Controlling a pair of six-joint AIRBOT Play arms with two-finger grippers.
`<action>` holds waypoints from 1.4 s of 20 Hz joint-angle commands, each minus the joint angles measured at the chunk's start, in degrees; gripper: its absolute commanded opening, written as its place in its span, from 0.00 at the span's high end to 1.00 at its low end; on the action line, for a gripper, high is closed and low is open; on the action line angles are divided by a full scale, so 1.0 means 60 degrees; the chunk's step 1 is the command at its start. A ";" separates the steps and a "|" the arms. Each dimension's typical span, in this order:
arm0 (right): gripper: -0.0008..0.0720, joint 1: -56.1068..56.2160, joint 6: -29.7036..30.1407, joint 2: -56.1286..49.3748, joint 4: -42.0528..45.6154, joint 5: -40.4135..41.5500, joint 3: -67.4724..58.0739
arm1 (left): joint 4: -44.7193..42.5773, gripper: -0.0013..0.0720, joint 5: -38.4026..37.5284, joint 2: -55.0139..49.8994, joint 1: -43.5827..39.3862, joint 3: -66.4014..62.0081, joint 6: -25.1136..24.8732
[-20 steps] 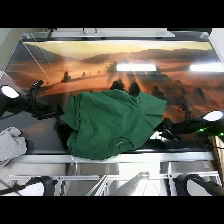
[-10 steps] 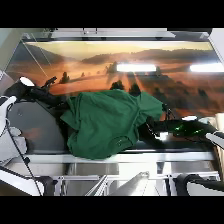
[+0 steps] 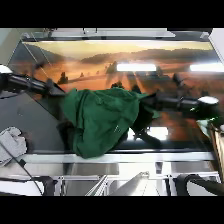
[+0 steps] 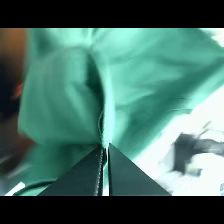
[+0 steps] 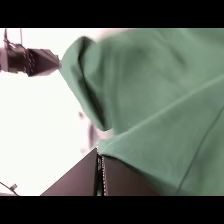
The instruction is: Fold the shirts.
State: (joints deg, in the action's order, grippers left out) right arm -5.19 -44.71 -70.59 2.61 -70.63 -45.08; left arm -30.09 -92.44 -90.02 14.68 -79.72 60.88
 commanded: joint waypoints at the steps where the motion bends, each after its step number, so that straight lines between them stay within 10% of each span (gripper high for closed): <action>1: 0.94 -0.0747 -0.0761 0.1628 -0.0157 -0.0747 -0.1687 | 0.3486 0.97 -0.0605 0.2339 0.0929 0.0368 -0.0237; 6: 0.94 -0.1555 -0.0769 0.4335 0.0120 -0.0098 -0.4422 | 0.5606 0.97 0.0127 0.6521 0.2667 0.0342 -0.1096; 10: 0.94 -0.1581 -0.0852 0.5366 0.3056 0.1902 -0.5359 | 0.5195 0.95 0.2900 0.9216 0.4870 0.0339 -0.1140; 20: 0.94 0.0372 -0.0550 -0.1712 0.3279 0.2889 -0.5359 | 0.1344 0.95 0.4732 0.6368 0.1104 0.4113 -0.1468; 21: 0.79 0.0412 -0.0546 -0.2517 0.3279 0.3122 -0.5362 | 0.1056 0.95 0.4965 0.5650 0.0736 0.4346 -0.1504; 22: 0.31 0.0401 -0.0546 -0.3140 0.3282 0.3209 -0.5362 | 0.0809 0.93 0.5093 0.4976 0.0470 0.4452 -0.1504; 23: 0.09 0.0280 -0.0550 -0.3617 0.3289 0.3162 -0.5362 | 0.0437 0.53 0.5122 0.4273 0.0324 0.4426 -0.1497; 24: 0.09 0.0080 -0.0557 -0.3850 0.3286 0.2925 -0.5362 | 0.0168 0.17 0.5045 0.3676 0.0299 0.4313 -0.1490; 25: 0.09 -0.0233 -0.0645 -0.3898 0.3289 0.2517 -0.5362 | -0.0149 0.01 0.4819 0.3104 0.0375 0.4091 -0.1384; 28: 0.09 -0.1537 -0.1239 -0.3599 0.3293 0.0317 -0.5359 | -0.1308 0.01 0.3676 0.1920 0.1049 0.3147 -0.0601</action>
State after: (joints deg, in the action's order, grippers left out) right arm -9.26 -49.58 -90.89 22.31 -58.70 -77.23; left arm -30.13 -65.52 -70.89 19.35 -57.56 53.82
